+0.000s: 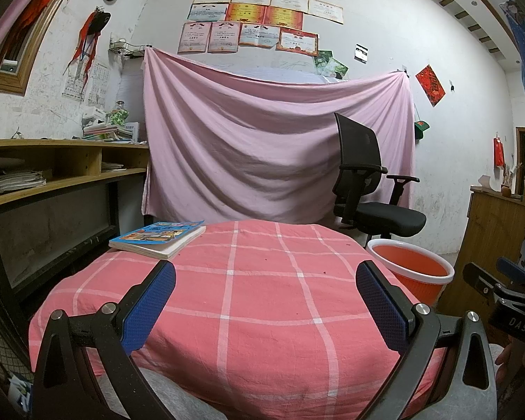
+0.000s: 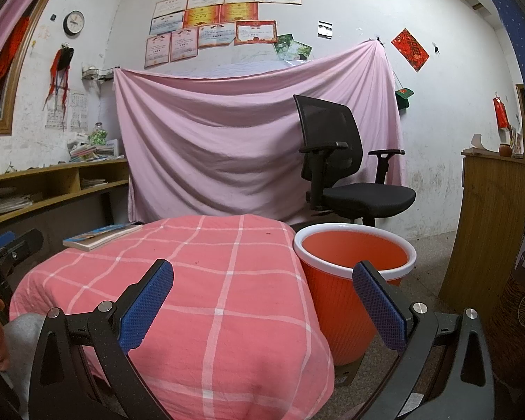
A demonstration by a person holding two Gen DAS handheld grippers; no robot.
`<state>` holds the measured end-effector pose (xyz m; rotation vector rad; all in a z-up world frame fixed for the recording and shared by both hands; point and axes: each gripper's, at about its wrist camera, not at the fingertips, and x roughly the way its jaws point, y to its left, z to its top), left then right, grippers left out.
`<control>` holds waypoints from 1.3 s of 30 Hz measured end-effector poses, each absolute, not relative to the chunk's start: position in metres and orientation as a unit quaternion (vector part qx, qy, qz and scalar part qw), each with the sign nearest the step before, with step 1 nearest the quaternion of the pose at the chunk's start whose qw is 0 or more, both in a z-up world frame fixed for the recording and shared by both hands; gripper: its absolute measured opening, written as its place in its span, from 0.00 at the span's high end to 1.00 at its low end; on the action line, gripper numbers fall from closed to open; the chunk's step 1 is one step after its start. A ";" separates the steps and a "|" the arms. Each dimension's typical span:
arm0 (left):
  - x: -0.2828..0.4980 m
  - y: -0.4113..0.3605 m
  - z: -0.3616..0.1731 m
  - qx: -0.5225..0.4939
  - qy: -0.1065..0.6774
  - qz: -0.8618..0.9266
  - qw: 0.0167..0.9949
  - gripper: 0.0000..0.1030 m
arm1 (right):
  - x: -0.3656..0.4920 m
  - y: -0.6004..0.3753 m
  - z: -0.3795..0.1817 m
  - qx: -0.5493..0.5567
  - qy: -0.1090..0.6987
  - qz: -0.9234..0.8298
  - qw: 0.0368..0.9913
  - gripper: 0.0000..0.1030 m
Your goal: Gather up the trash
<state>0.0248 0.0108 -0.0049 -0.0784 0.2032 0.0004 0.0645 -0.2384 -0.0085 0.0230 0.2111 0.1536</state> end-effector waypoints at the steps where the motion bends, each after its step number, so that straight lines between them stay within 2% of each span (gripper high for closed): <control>1: 0.025 0.011 -0.005 -0.040 0.101 0.000 0.994 0.02 | 0.065 -0.238 -0.008 0.011 0.105 0.077 0.991 0.00; 39: 0.023 0.012 -0.004 -0.039 0.096 0.003 0.995 0.02 | 0.064 -0.238 -0.008 0.011 0.106 0.077 0.991 0.00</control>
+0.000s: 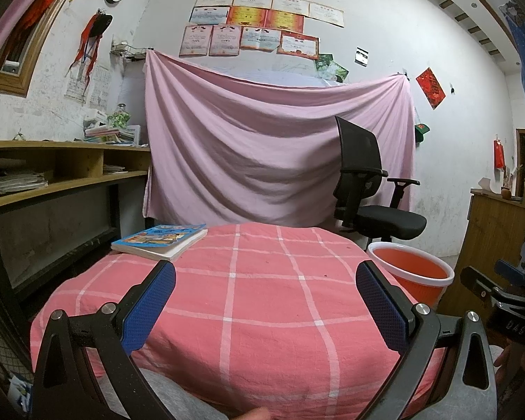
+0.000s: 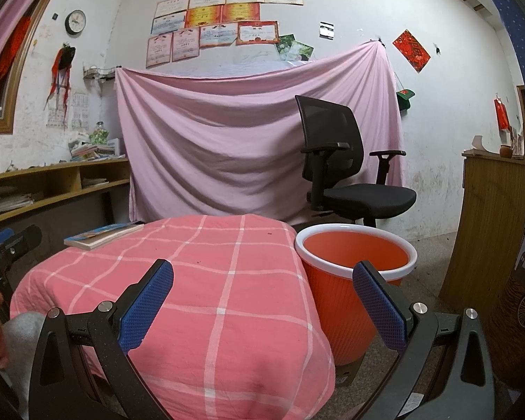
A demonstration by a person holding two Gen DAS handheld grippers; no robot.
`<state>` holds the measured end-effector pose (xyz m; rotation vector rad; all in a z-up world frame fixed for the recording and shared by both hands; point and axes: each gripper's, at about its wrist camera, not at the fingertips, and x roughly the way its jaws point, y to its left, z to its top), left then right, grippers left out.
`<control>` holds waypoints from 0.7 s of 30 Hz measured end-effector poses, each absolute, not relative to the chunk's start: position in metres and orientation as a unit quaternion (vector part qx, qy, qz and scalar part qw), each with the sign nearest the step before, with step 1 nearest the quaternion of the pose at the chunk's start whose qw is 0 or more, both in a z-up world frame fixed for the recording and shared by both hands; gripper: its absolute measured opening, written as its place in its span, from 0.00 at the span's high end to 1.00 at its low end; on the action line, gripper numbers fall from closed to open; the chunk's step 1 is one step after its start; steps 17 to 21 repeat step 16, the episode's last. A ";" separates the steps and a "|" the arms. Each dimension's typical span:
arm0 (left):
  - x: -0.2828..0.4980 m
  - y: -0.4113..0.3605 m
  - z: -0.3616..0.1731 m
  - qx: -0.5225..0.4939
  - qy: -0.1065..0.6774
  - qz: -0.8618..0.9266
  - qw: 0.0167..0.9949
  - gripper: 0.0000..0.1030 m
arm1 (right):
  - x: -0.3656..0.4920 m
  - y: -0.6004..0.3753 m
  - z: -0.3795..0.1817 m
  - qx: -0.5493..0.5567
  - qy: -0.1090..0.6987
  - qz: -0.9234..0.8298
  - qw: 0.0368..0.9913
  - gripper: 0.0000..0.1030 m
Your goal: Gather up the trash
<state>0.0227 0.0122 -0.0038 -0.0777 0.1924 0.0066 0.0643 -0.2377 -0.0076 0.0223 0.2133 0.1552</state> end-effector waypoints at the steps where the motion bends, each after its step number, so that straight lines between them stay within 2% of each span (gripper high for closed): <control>1: 0.022 0.012 -0.004 -0.038 0.096 0.005 0.995 0.02 | 0.064 -0.237 -0.009 0.011 0.107 0.078 0.991 0.00; 21: 0.030 0.013 -0.009 -0.025 0.105 0.014 0.994 0.02 | 0.063 -0.234 -0.014 0.011 0.107 0.085 0.991 0.00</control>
